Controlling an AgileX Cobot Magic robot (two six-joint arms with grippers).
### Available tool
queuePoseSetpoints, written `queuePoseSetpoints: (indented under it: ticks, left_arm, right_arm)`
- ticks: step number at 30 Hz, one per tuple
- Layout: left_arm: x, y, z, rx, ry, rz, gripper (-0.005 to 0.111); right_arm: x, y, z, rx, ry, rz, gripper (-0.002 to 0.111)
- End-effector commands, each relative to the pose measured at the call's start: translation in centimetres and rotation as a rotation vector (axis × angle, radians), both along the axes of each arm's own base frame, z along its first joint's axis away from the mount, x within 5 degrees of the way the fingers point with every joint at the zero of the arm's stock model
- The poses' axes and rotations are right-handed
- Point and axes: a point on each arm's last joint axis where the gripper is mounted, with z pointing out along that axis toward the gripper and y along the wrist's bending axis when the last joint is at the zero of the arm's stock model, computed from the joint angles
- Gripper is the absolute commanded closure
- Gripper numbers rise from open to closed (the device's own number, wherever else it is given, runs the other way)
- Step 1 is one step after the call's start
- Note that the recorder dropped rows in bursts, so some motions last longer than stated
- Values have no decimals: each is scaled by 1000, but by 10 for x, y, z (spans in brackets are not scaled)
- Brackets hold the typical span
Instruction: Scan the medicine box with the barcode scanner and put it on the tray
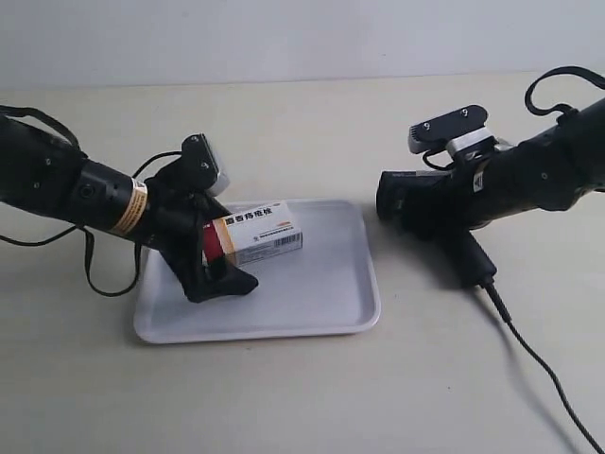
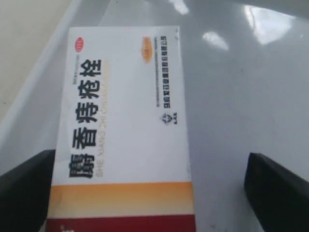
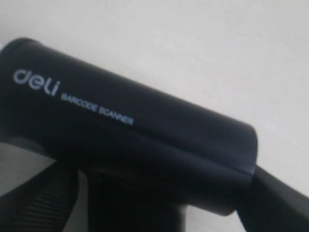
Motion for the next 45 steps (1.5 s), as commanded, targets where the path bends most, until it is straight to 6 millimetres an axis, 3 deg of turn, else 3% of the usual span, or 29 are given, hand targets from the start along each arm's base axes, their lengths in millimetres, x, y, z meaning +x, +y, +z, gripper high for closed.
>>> queuePoseSetpoints:
  ticks: [1,7,10,13,16,17,18,20,24,27,32,36,40,43,45]
  left_arm:
    - [0,1,30,-25,2,86,2]
    - [-10,5,99,-138,-81,181,2]
    - [-27,10,130,-191,-125,192,11]
    - [-49,18,162,-253,-173,216,37]
    - [-73,27,182,-305,-193,247,73]
    - [-83,31,188,-323,-201,256,91]
    - [-92,34,188,-327,-199,266,103]
    - [-110,44,187,-323,-225,292,104]
    - [-141,68,187,-376,-307,484,98]
    - [-169,86,189,-441,-370,584,95]
    - [-218,106,187,-554,-502,578,94]
    - [-245,115,171,-610,-578,558,95]
    - [-259,113,153,-633,-563,473,95]
    - [-261,111,150,-598,-585,429,95]
    - [-255,120,150,-555,-644,527,95]
  right_arm:
    - [-1,1,27,26,-53,-7,11]
    - [-22,-13,103,28,-134,-39,11]
    - [-40,-23,150,66,-233,-52,25]
    - [-65,-36,196,124,-355,-64,54]
    - [-96,-49,241,240,-506,-80,90]
    - [-108,-53,253,291,-549,-89,101]
    - [-119,-58,264,331,-586,-96,108]
    - [-141,-67,277,396,-650,-101,108]
    - [-172,-81,264,455,-714,-98,108]
    - [-188,-87,238,496,-749,-94,108]
    - [-201,-93,199,468,-683,-102,108]
    - [-205,-96,186,411,-585,-117,108]
    - [-205,-96,184,402,-570,-119,108]
    - [-205,-96,184,402,-570,-119,108]
    - [-205,-96,184,402,-570,-119,108]
